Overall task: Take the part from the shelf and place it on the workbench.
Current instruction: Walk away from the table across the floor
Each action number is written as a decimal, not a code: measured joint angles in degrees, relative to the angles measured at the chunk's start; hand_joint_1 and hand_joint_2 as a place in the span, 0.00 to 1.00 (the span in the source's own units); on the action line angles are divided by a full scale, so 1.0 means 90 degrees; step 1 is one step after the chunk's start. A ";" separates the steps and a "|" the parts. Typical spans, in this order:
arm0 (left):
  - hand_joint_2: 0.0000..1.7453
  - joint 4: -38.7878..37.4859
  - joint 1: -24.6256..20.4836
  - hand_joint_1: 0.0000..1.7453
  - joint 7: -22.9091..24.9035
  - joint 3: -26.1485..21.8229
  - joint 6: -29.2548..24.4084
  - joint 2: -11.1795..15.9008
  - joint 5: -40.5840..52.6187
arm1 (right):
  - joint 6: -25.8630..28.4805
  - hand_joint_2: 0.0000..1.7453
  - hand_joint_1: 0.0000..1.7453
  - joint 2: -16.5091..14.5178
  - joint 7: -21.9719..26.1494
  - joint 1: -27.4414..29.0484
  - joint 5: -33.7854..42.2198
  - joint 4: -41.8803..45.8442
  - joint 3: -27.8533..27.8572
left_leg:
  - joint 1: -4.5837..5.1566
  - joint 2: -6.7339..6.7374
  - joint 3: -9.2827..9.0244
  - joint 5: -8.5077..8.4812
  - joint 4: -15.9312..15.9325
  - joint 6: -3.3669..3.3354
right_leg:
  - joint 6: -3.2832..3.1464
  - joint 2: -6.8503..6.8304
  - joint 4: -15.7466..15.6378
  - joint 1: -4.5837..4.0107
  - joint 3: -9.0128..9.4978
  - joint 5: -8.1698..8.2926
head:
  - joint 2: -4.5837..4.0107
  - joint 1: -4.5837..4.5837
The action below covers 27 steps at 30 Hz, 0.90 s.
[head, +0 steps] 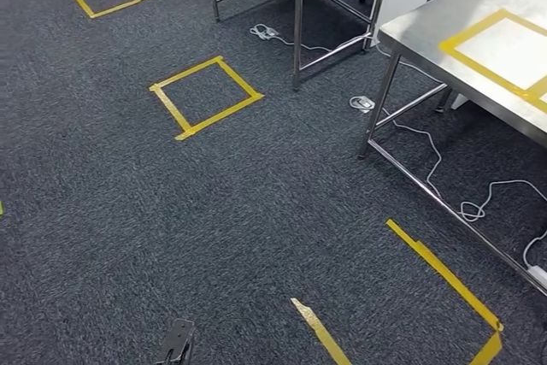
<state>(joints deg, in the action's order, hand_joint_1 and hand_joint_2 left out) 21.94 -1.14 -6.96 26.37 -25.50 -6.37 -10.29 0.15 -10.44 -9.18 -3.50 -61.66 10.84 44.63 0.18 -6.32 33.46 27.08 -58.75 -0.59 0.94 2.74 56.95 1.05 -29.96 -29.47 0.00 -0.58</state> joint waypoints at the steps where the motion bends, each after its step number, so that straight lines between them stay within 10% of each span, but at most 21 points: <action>1: 0.00 0.0027 -0.0030 0.00 -0.0030 0.0033 -0.0049 0.0005 -0.0023 | 0.0022 0.00 0.00 -0.0004 -0.0044 -0.0001 0.0003 0.0001 0.0059 | 0.0007 0.0133 0.0071 0.0107 -0.0157 0.0034 | -0.0033 -0.0083 -0.0022 0.0010 0.0014 0.0011 | 0.0000 -0.0029; 6: 0.00 0.0121 -0.0155 0.00 0.0036 0.0177 0.0026 0.0043 -0.0228 | -0.0137 0.00 0.00 0.0068 0.0119 0.0062 -0.0095 0.0003 0.0206 | -0.0044 0.0651 0.0779 0.0768 -0.1757 0.0167 | -0.0103 -0.0546 -0.0038 -0.0010 0.0046 -0.0021 | 0.0000 -0.0096; 10: 0.00 0.0119 -0.0166 0.00 0.0094 0.0229 0.0073 0.0071 -0.0399 | -0.0256 0.00 0.00 0.0090 0.0298 0.0059 -0.0310 0.0002 0.0228 | -0.0016 0.0968 0.0061 0.0059 -0.0358 0.0107 | -0.0060 -0.0805 -0.0032 -0.0035 0.0104 -0.0075 | 0.0000 -0.0100; 14: 0.00 0.0062 -0.0235 0.00 0.0123 0.0300 0.0133 0.0083 -0.0556 | -0.0382 0.00 0.00 0.0081 0.0269 0.0044 -0.0604 0.0001 0.0176 | 0.0042 0.1042 -0.0088 0.0014 0.0083 -0.0019 | 0.0051 -0.1059 -0.0036 -0.0095 0.0134 -0.0125 | 0.0000 -0.0083; 17: 0.00 -0.0001 -0.0268 0.00 0.0112 0.0334 0.0198 0.0081 -0.0626 | -0.0452 0.00 0.00 0.0084 0.0172 0.0041 -0.0851 0.0001 0.0053 | -0.0016 0.0835 -0.0096 -0.0041 0.0152 -0.0132 | 0.0144 -0.0692 0.0394 -0.0060 -0.0058 -0.0445 | 0.0000 -0.0035; 21: 0.00 -0.0063 -0.0415 0.00 0.0259 0.0455 0.0439 0.0067 -0.0630 | -0.0472 0.00 0.00 0.0107 0.0156 0.0067 -0.0942 0.0001 -0.0050 | -0.0024 0.0520 -0.0068 -0.0061 0.0150 -0.0178 | 0.0172 -0.0319 0.1855 -0.0042 -0.0821 -0.0957 | 0.0000 0.0000; 25: 0.00 -0.0102 -0.0483 0.00 0.0333 0.0526 0.0485 0.0054 -0.0631 | -0.0469 0.00 0.00 0.0122 0.0171 0.0065 -0.0962 -0.0002 -0.0091 | -0.0030 0.0189 -0.0082 -0.0043 0.0099 -0.0124 | 0.0166 -0.0040 0.0552 0.0005 -0.0316 -0.0118 | 0.0000 0.0003; 27: 0.00 -0.0121 -0.0530 0.00 0.0362 0.0557 0.0498 0.0045 -0.0620 | -0.0457 0.00 0.00 0.0125 0.0213 0.0067 -0.0979 -0.0007 -0.0117 | -0.0028 0.0052 -0.0022 -0.0046 0.0056 -0.0046 | 0.0148 0.0175 0.0107 0.0029 -0.0096 -0.0028 | 0.0000 0.0005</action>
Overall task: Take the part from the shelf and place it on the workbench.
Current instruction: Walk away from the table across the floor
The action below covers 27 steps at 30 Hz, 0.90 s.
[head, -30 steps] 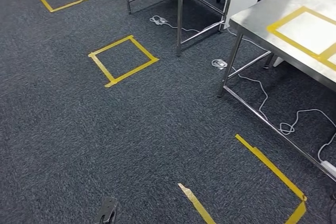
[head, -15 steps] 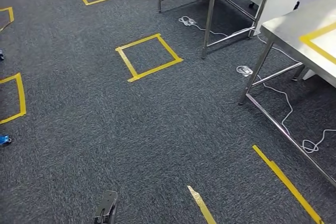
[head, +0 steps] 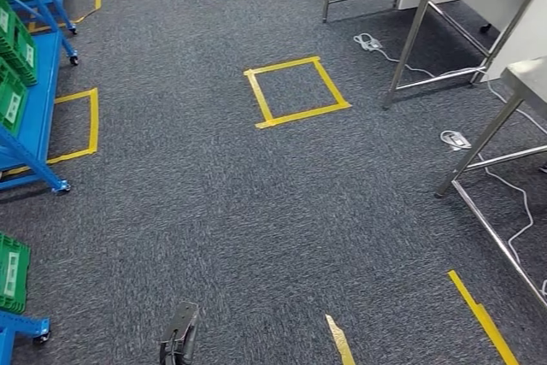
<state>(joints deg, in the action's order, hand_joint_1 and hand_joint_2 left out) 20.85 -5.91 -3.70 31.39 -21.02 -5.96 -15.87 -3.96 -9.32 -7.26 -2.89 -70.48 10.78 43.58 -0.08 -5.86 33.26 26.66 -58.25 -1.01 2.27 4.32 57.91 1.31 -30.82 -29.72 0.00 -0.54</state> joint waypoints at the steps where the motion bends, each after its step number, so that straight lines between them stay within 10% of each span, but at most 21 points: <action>1: 0.00 -0.0018 -0.0016 0.00 0.0022 0.0026 0.0006 -0.0001 0.0015 | 0.0001 0.00 0.00 0.0001 0.0034 -0.0002 -0.0011 -0.0002 -0.0013 | -0.0004 -0.0066 0.0032 -0.0015 -0.0010 0.0044 | -0.0019 0.0008 -0.0031 -0.0007 0.0030 -0.0029 | 0.0000 -0.0002; 4: 0.00 -0.0072 -0.0037 0.00 0.0103 0.0129 0.0016 -0.0002 0.0101 | -0.0021 0.00 0.00 -0.0004 0.0108 -0.0017 -0.0058 -0.0002 -0.0063 | -0.0016 0.0048 0.0118 0.0055 -0.0135 0.0154 | -0.0127 -0.0202 -0.0059 -0.0006 0.0062 0.0000 | 0.0000 -0.0025; 7: 0.00 -0.0085 -0.0117 0.00 0.0148 0.0222 0.0022 -0.0008 0.0155 | -0.0047 0.00 0.00 -0.0005 0.0140 -0.0003 -0.0083 -0.0002 -0.0103 | -0.0010 0.0528 0.0593 0.0603 -0.1187 0.0231 | -0.0226 -0.0489 -0.0074 -0.0025 0.0088 -0.0018 | 0.0000 -0.0071; 9: 0.00 -0.0097 -0.0142 0.00 0.0162 0.0257 0.0023 -0.0006 0.0160 | -0.0055 0.00 0.00 -0.0003 0.0149 0.0005 -0.0088 -0.0002 -0.0109 | -0.0026 0.0594 0.0890 0.0807 -0.1842 0.0250 | -0.0246 -0.0678 -0.0072 -0.0044 0.0099 -0.0039 | 0.0000 -0.0070; 13: 0.00 -0.0129 -0.0154 0.00 0.0176 0.0284 0.0023 0.0002 0.0161 | -0.0055 0.00 0.00 -0.0004 0.0159 -0.0015 -0.0091 -0.0003 -0.0115 | 0.0025 0.0860 0.0299 0.0138 -0.0694 0.0126 | -0.0228 -0.0963 -0.0073 -0.0088 0.0183 -0.0107 | 0.0000 -0.0069; 16: 0.00 -0.0133 -0.0188 0.00 0.0176 0.0307 0.0023 0.0000 0.0163 | -0.0057 0.00 0.00 -0.0007 0.0161 -0.0018 -0.0091 -0.0005 -0.0116 | 0.0130 0.1115 0.0027 0.0052 -0.0072 0.0009 | -0.0150 -0.1165 -0.0074 -0.0135 0.0214 -0.0167 | 0.0000 -0.0053; 18: 0.00 -0.0145 -0.0179 0.00 0.0176 0.0321 0.0023 0.0004 0.0163 | -0.0058 0.00 0.00 -0.0007 0.0161 -0.0038 -0.0092 -0.0005 -0.0117 | 0.0119 0.0975 0.0024 0.0032 -0.0006 -0.0042 | -0.0086 -0.1242 -0.0084 -0.0132 0.0246 -0.0206 | 0.0000 -0.0038; 20: 0.00 -0.0157 -0.0181 0.00 0.0176 0.0326 0.0023 -0.0001 0.0165 | -0.0059 0.00 0.00 -0.0007 0.0161 -0.0049 -0.0093 -0.0005 -0.0120 | 0.0075 0.0827 -0.0013 -0.0009 0.0069 -0.0113 | -0.0025 -0.0968 0.0162 -0.0112 0.0153 -0.0405 | 0.0000 -0.0015; 24: 0.00 -0.0169 -0.0202 0.00 0.0177 0.0336 0.0025 -0.0023 0.0165 | -0.0060 0.00 0.00 -0.0007 0.0153 -0.0029 -0.0094 -0.0007 -0.0121 | 0.0047 0.0516 -0.0022 -0.0028 0.0091 -0.0165 | 0.0033 -0.0496 0.1666 -0.0077 -0.0637 -0.0995 | 0.0000 0.0029; 27: 0.00 -0.0179 -0.0194 0.00 0.0178 0.0342 0.0025 -0.0024 0.0165 | -0.0061 0.00 0.00 -0.0005 0.0151 -0.0011 -0.0094 -0.0007 -0.0121 | 0.0025 0.0243 -0.0042 -0.0009 0.0059 -0.0136 | 0.0063 -0.0419 0.1134 -0.0043 -0.0531 -0.0416 | 0.0000 0.0030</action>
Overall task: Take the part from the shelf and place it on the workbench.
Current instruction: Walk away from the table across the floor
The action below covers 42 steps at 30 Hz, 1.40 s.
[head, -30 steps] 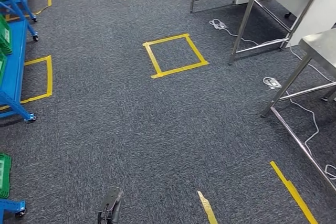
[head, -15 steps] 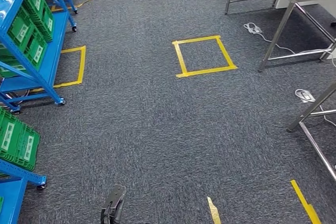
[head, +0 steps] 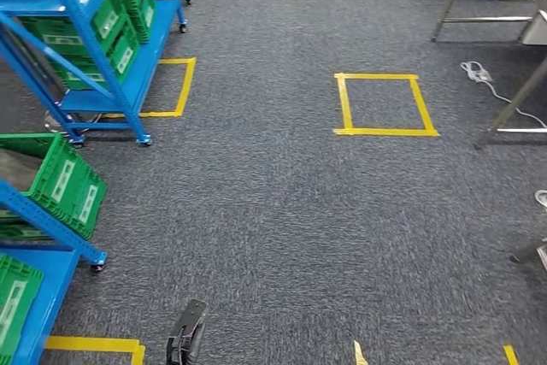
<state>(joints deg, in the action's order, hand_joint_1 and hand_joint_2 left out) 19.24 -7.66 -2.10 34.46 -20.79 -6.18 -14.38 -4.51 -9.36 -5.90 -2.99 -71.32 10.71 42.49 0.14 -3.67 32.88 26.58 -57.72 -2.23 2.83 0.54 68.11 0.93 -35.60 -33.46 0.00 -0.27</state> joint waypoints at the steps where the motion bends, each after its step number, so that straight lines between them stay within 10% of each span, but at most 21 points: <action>1: 0.00 -0.0001 -0.0002 0.00 0.0000 0.0002 0.0000 -0.0001 0.0000 | 0.0001 0.00 0.00 0.0001 -0.0001 0.0004 0.0000 0.0000 0.0000 | -0.0010 -0.0084 0.0001 0.0017 -0.0024 0.0029 | 0.0013 0.0134 -0.0423 0.0025 0.0171 0.0213 | 0.0000 0.0001; 4: 0.00 -0.0004 -0.0012 0.00 0.0000 0.0016 0.0000 0.0001 0.0001 | 0.0004 0.00 0.00 0.0001 -0.0001 -0.0002 0.0000 -0.0008 -0.0001 | -0.0020 -0.0292 0.0075 0.0041 -0.0117 0.0148 | -0.0022 0.0456 -0.1064 0.0061 0.0489 0.0349 | 0.0000 0.0004; 6: 0.00 -0.0009 0.0001 0.00 0.0002 0.0030 0.0000 0.0010 0.0001 | 0.0003 0.00 0.00 0.0001 -0.0001 -0.0009 0.0000 -0.0010 -0.0001 | -0.0031 -0.0396 0.0119 0.0025 -0.0131 0.0217 | -0.0096 0.0346 -0.1082 0.0054 0.0519 0.0357 | 0.0000 0.0008; 10: 0.00 -0.0015 -0.0013 0.00 0.0005 0.0045 -0.0001 0.0009 0.0000 | 0.0002 0.00 0.00 0.0001 -0.0001 0.0001 0.0000 -0.0012 0.0000 | -0.0006 0.0191 0.0552 0.0535 -0.1059 0.0323 | -0.0261 -0.0001 -0.1108 0.0043 0.0559 0.0353 | 0.0000 -0.0073; 13: 0.00 -0.0016 -0.0010 0.00 0.0005 0.0049 0.0000 0.0009 0.0000 | 0.0001 0.00 0.00 0.0005 -0.0003 0.0013 0.0000 -0.0011 0.0000 | -0.0024 0.0354 0.0994 0.0831 -0.1998 0.0344 | -0.0298 -0.0273 -0.1107 0.0007 0.0575 0.0320 | 0.0000 -0.0086; 17: 0.00 -0.0020 -0.0005 0.00 0.0005 0.0052 0.0000 0.0019 0.0000 | 0.0001 0.00 0.00 0.0004 -0.0001 -0.0008 0.0000 -0.0011 0.0000 | 0.0048 0.0638 0.0309 0.0120 -0.0632 0.0215 | -0.0264 -0.0543 -0.1106 -0.0027 0.0667 0.0241 | 0.0000 -0.0087; 21: 0.00 -0.0023 -0.0018 0.00 0.0005 0.0052 -0.0001 0.0029 0.0000 | -0.0001 0.00 0.00 0.0002 -0.0001 -0.0020 0.0000 -0.0012 -0.0001 | 0.0127 0.0731 0.0115 0.0068 -0.0151 0.0117 | -0.0153 -0.0780 -0.1138 -0.0062 0.0716 0.0184 | 0.0000 -0.0076; 24: 0.00 -0.0029 -0.0013 0.00 0.0007 0.0052 -0.0002 0.0025 -0.0001 | -0.0002 0.00 0.00 0.0002 0.0000 -0.0038 0.0000 -0.0012 -0.0004 | 0.0061 0.0526 0.0063 0.0012 -0.0037 0.0031 | -0.0079 -0.0432 -0.0767 -0.0042 0.0566 -0.0094 | 0.0000 -0.0043; 28: 0.00 -0.0033 -0.0029 0.00 0.0007 0.0052 0.0000 0.0002 0.0000 | -0.0001 0.00 0.00 0.0003 -0.0002 -0.0009 0.0000 -0.0012 -0.0007 | 0.0049 0.0251 0.0058 0.0004 -0.0034 -0.0006 | -0.0040 -0.0075 0.0658 -0.0029 -0.0232 -0.0571 | 0.0000 -0.0016; 33: 0.00 -0.0041 -0.0033 0.00 0.0007 0.0052 0.0000 -0.0001 -0.0001 | 0.0007 0.00 0.00 0.0007 -0.0002 0.0000 0.0000 -0.0015 -0.0021 | 0.0041 -0.0063 0.0051 0.0053 -0.0102 0.0087 | -0.0036 0.0116 -0.0879 0.0014 0.0299 0.0401 | 0.0000 -0.0007; 38: 0.00 -0.0049 -0.0012 0.00 0.0007 0.0053 0.0000 0.0008 0.0002 | -0.0020 0.00 0.00 0.0005 -0.0006 -0.0007 -0.0001 -0.0017 -0.0039 | 0.0020 -0.0104 0.0129 0.0094 -0.0201 0.0230 | -0.0205 0.0075 -0.1083 0.0000 0.0435 0.0438 | 0.0000 -0.0019; 42: 0.00 -0.0052 -0.0072 0.00 0.0081 0.0080 0.0054 0.0002 0.0080 | -0.0484 0.00 0.00 0.0002 -0.0162 -0.0004 -0.0059 -0.0017 -0.0075 | 0.0003 0.0290 0.0760 0.0755 -0.1539 0.0331 | -0.0297 -0.0210 -0.1110 -0.0002 0.0475 0.0424 | 0.0000 -0.0107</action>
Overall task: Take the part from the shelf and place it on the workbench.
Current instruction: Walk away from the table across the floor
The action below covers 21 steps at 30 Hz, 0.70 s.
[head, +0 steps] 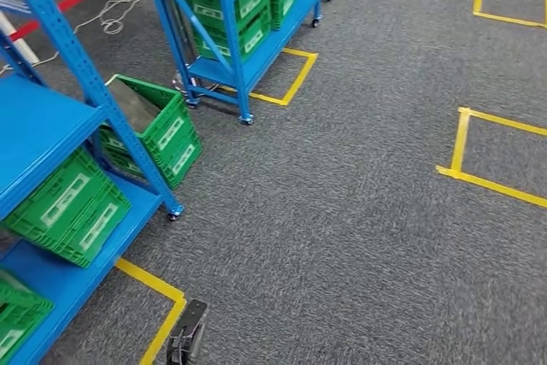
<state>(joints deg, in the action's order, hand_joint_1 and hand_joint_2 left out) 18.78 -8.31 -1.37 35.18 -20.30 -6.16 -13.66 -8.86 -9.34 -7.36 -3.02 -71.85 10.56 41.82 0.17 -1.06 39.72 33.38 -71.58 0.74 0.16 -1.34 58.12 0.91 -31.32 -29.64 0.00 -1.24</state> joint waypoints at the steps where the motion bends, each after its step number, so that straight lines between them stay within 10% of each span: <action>1: 0.00 0.0000 -0.0010 0.00 0.0033 0.0010 0.0020 -0.0001 0.0021 | -0.0121 0.00 0.00 -0.0001 -0.0045 0.0003 -0.0016 0.0000 -0.0013 | -0.0005 0.0031 0.0136 0.0071 -0.0276 0.0006 | -0.0009 -0.0086 0.0000 -0.0010 0.0005 -0.0010 | 0.0000 0.0000; 3: 0.00 0.0000 -0.0010 0.00 0.0078 0.0026 0.0038 -0.0002 0.0052 | -0.0242 0.00 0.00 -0.0008 -0.0081 0.0003 -0.0030 0.0000 -0.0025 | -0.0004 0.0076 0.0071 -0.0131 -0.0145 -0.0018 | -0.0015 -0.0248 0.0001 -0.0028 0.0023 -0.0032 | 0.0000 -0.0001; 7: 0.00 0.0000 -0.0061 0.00 0.0096 0.0066 0.0038 -0.0007 0.0086 | -0.0264 0.00 0.00 -0.0030 -0.0140 -0.0011 -0.0033 0.0000 -0.0027 | 0.0122 0.0600 -0.0653 -0.0685 0.1307 -0.0170 | 0.0036 -0.0539 0.0004 -0.0087 0.0085 -0.0098 | 0.0000 0.0001; 10: 0.00 -0.0002 -0.0071 0.00 0.0113 0.0076 0.0038 -0.0007 0.0093 | -0.0264 0.00 0.00 -0.0036 -0.0273 -0.0042 -0.0039 0.0001 -0.0027 | 0.0142 0.0472 -0.0674 -0.0693 0.1446 -0.0252 | 0.0123 -0.0699 -0.0020 -0.0095 0.0120 -0.0144 | 0.0000 -0.0008; 14: 0.00 -0.0002 -0.0080 0.00 0.0105 0.0077 0.0040 -0.0027 0.0078 | -0.0265 0.00 0.00 -0.0038 -0.0281 -0.0056 -0.0035 0.0001 -0.0027 | 0.0065 0.0152 -0.0722 -0.0764 0.1543 -0.0358 | 0.0211 0.0029 0.0842 -0.0055 -0.0266 -0.0657 | 0.0000 0.0037; 16: 0.00 -0.0004 -0.0088 0.00 0.0110 0.0080 0.0045 -0.0042 0.0092 | -0.0266 0.00 0.00 -0.0038 -0.0292 -0.0046 -0.0035 0.0000 -0.0027 | 0.0062 -0.0030 -0.0720 -0.0767 0.1540 -0.0371 | 0.0221 0.0133 0.1645 -0.0052 -0.0702 -0.0932 | 0.0000 0.0050; 18: 0.00 -0.0006 -0.0076 0.00 0.0124 0.0086 0.0051 -0.0043 0.0107 | -0.0266 0.00 0.00 -0.0038 -0.0301 -0.0038 -0.0037 0.0000 -0.0027 | 0.0059 -0.0220 -0.0731 -0.0762 0.1532 -0.0369 | 0.0222 0.0148 0.1701 -0.0043 -0.0825 -0.0750 | 0.0000 0.0050; 21: 0.00 -0.0007 -0.0080 0.00 0.0144 0.0096 0.0059 -0.0052 0.0120 | -0.0270 0.00 0.00 -0.0038 -0.0329 -0.0032 -0.0042 -0.0001 -0.0027 | 0.0052 -0.0483 -0.0734 -0.0729 0.1480 -0.0315 | 0.0217 0.0478 0.0495 0.0017 -0.0357 -0.0063 | 0.0000 0.0054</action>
<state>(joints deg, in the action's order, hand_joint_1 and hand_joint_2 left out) 18.71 -9.03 -0.07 36.05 -19.76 -6.63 -12.58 -11.29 -9.68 -10.32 -3.32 -72.23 10.55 41.57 0.64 -5.41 33.11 26.82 -58.26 -2.09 2.11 2.96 62.57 1.06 -34.53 -30.21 0.00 -0.75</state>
